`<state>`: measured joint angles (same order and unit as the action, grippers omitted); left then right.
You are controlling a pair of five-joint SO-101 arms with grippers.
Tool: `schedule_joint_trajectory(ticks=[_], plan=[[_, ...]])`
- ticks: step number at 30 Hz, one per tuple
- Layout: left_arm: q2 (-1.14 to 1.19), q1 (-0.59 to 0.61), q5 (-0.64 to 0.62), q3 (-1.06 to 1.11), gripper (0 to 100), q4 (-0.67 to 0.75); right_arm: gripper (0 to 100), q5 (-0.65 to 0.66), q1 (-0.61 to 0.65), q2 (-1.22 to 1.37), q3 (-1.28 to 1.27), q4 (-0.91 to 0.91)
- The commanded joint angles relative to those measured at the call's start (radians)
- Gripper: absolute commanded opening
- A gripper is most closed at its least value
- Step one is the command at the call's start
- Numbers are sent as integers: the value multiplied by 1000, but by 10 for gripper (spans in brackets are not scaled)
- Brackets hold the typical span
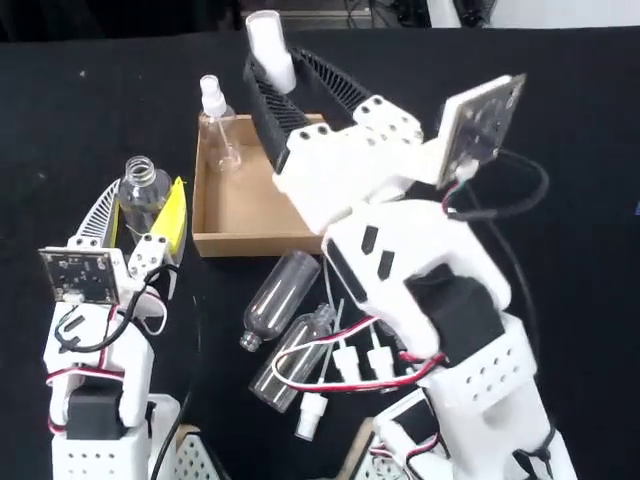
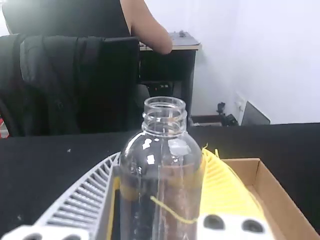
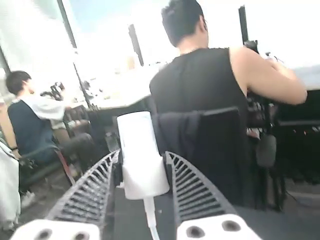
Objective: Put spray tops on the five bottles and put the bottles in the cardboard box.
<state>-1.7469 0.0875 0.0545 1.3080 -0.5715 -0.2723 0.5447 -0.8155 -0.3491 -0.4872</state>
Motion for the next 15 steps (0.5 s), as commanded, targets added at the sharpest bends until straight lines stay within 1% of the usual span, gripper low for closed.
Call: schedule_joint_trajectory(ticks=[1, 9, 15], plan=[[-11, -13, -5, 15, 40, 32, 12, -8, 26, -54, -24, 106], [-11, -13, -5, 119, 40, 35, 12, -8, 23, -65, -28, 124], [-11, -7, -5, 143, 40, 35, 12, -6, 21, -65, -31, 124]])
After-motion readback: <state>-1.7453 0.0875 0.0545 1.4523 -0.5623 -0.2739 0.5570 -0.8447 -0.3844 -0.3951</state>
